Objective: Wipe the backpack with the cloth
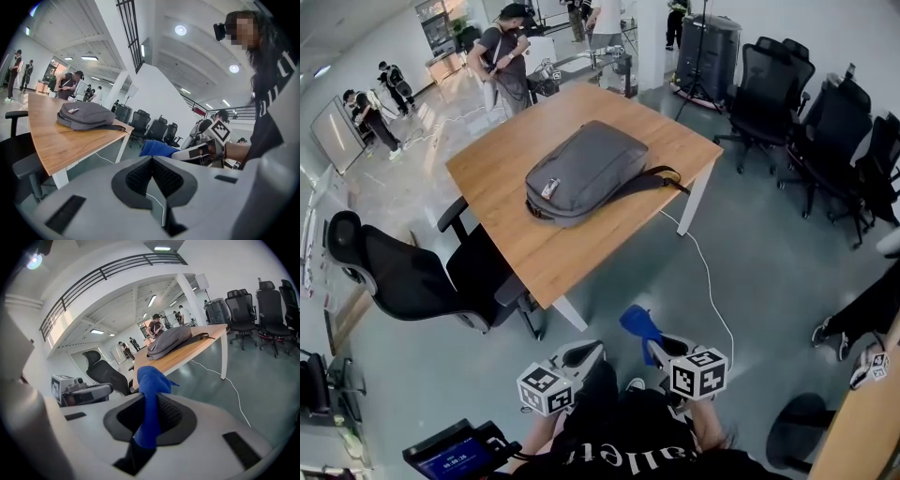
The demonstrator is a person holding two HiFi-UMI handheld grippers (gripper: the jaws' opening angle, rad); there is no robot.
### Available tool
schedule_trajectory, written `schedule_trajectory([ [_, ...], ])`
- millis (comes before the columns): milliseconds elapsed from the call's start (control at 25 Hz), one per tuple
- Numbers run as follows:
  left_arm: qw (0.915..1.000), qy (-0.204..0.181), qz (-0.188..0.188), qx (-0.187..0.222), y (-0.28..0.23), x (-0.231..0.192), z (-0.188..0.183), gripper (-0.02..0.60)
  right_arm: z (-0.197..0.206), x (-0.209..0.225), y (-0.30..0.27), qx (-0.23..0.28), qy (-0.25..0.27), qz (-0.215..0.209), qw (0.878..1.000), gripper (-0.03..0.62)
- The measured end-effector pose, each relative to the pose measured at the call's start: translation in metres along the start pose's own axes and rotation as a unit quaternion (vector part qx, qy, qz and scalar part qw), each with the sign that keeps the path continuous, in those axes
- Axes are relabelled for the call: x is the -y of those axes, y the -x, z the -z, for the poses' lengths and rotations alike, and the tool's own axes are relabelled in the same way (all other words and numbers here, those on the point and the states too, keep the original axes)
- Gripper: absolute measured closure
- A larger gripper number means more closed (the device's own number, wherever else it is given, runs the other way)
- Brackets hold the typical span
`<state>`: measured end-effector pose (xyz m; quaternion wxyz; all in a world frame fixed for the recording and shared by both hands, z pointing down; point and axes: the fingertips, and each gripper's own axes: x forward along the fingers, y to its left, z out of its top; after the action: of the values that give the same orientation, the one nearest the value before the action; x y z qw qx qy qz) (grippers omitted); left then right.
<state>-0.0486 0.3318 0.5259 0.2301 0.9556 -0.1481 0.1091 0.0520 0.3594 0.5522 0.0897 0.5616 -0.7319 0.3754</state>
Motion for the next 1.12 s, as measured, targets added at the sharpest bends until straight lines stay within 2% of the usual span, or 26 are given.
schedule_trajectory([
  [160, 0.9999, -0.002, -0.011, 0.005, 0.009, 0.013, 0.0, 0.581, 0.006, -0.003, 0.012, -0.007, 0.012, -0.001, 1.0, 0.53],
  [480, 0.9993, 0.006, -0.028, 0.023, 0.019, 0.002, 0.008, 0.58, 0.013, -0.007, 0.001, -0.02, 0.032, -0.005, 0.999, 0.53],
  [1120, 0.9995, 0.007, -0.023, 0.022, 0.015, 0.006, 0.011, 0.581, 0.019, -0.001, 0.005, -0.029, 0.032, 0.004, 0.999, 0.53],
])
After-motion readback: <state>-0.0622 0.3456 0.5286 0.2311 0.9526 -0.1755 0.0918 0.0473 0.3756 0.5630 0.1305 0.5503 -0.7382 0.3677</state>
